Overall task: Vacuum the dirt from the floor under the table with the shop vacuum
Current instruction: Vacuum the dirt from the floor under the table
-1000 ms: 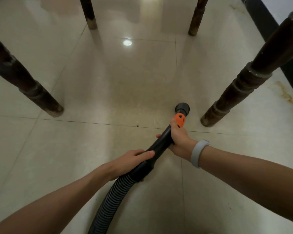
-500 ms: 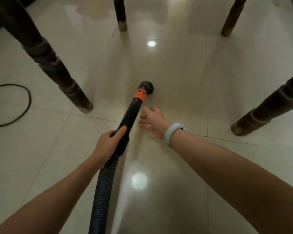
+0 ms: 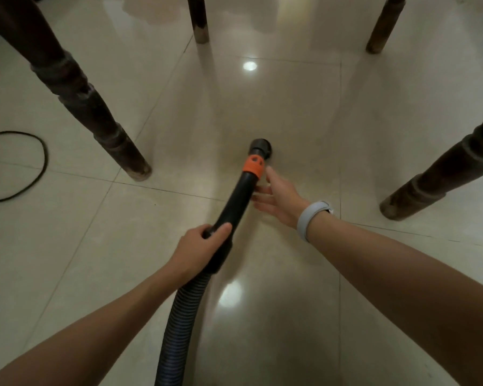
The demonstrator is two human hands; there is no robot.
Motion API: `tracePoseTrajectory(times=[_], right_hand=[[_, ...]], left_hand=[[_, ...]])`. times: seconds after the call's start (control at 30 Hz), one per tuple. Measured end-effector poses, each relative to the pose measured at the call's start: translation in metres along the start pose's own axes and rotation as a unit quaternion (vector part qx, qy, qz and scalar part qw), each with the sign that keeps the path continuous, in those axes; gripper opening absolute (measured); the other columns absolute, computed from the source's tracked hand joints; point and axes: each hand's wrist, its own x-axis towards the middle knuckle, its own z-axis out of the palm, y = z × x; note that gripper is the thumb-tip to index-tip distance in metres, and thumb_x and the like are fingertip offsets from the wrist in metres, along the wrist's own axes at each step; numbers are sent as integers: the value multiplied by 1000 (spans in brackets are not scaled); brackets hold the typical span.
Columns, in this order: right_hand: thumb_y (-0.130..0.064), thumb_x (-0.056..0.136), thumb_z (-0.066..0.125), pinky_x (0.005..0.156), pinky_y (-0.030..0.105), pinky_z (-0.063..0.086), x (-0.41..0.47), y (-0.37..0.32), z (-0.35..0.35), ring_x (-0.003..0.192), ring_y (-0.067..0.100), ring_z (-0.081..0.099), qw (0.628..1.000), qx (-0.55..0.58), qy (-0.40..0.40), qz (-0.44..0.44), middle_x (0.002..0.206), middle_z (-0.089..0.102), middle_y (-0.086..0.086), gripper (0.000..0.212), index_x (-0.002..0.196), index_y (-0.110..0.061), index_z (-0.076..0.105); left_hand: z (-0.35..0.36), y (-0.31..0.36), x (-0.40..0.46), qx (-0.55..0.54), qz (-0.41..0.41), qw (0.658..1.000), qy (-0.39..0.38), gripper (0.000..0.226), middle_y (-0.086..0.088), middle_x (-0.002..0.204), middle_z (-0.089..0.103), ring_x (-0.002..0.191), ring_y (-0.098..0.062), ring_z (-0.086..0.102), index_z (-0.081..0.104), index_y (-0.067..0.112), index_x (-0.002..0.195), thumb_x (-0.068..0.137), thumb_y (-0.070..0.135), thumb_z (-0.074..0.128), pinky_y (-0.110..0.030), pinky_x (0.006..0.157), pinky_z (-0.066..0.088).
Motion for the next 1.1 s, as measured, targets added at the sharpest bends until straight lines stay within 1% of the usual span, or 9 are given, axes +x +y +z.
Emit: tracePoseTrajectory(times=[0.07, 0.2, 0.37, 0.43, 0.53, 0.73, 0.87, 0.97, 1.1], right_hand=[[-38, 94, 52, 66, 36, 52, 0, -1, 10, 97, 31, 60, 1000, 27, 4, 8, 125, 54, 18, 44, 125, -8, 44], [-30, 95, 50, 79, 46, 55, -1, 3, 28, 107, 36, 59, 999, -5, 40, 19, 118, 54, 17, 37, 123, -9, 40], [-31, 100, 41, 49, 31, 50, -10, 9, 60, 63, 23, 59, 999, -31, -14, 29, 94, 51, 11, 31, 122, -10, 36], [-30, 100, 40, 51, 32, 49, -17, 16, 84, 60, 23, 56, 997, -57, -43, 40, 87, 48, 9, 25, 114, -9, 36], [-31, 100, 41, 53, 34, 50, -30, 41, 127, 59, 24, 54, 988, -98, -97, 74, 82, 46, 10, 24, 111, -9, 37], [-31, 100, 40, 63, 34, 53, -54, 93, 163, 57, 21, 54, 967, -145, -183, 106, 84, 45, 7, 44, 137, -9, 30], [-30, 100, 41, 55, 31, 51, -56, 86, 143, 61, 21, 58, 979, -99, -151, 95, 87, 48, 7, 31, 122, -8, 37], [-31, 98, 44, 54, 31, 52, -57, 77, 114, 59, 21, 60, 993, -59, -70, 77, 84, 53, 7, 26, 111, -8, 41], [-33, 95, 48, 84, 45, 55, -63, 70, 54, 90, 31, 65, 996, -30, 36, 78, 98, 58, 13, 27, 107, -9, 43]], left_hand=[[8, -1, -12, 33, 6, 999, -23, 36, -9, 76, 66, 60, -20, 65, 63, 8, 91, 89, 43, 57, -27, 53, 52], [4, -3, -24, 47, -3, 998, -50, 39, -11, 84, 66, 72, -26, 67, 61, 10, 95, 89, 49, 54, -37, 67, 58], [-11, -6, -42, -1, -26, 997, -73, 34, -10, 93, 66, 83, -25, 67, 58, 10, 102, 91, 42, 54, -35, 73, 57], [-27, -15, -50, -21, -62, 994, -84, 23, -10, 95, 66, 86, -24, 66, 57, 13, 100, 91, 34, 57, -34, 74, 56], [-55, -35, -66, -51, -123, 986, -103, 35, -12, 97, 67, 91, -26, 65, 58, 13, 98, 72, 36, 60, -44, 85, 53], [-70, -68, -98, -80, -171, 978, -85, 42, -18, 100, 69, 99, -35, 66, 58, 7, 96, 83, 47, 56, -48, 96, 49], [-57, -66, -95, -27, -141, 987, -69, 38, -20, 94, 68, 89, -33, 67, 58, 7, 91, 95, 43, 46, -48, 93, 50], [-49, -54, -85, 38, -106, 990, -85, 32, -12, 84, 66, 78, -27, 65, 58, 12, 82, 97, 38, 45, -46, 87, 52], [-28, -24, -71, 189, -60, 960, -198, 27, 1, 81, 64, 73, -13, 62, 55, 21, 82, 97, 42, 44, -22, 71, 50]])
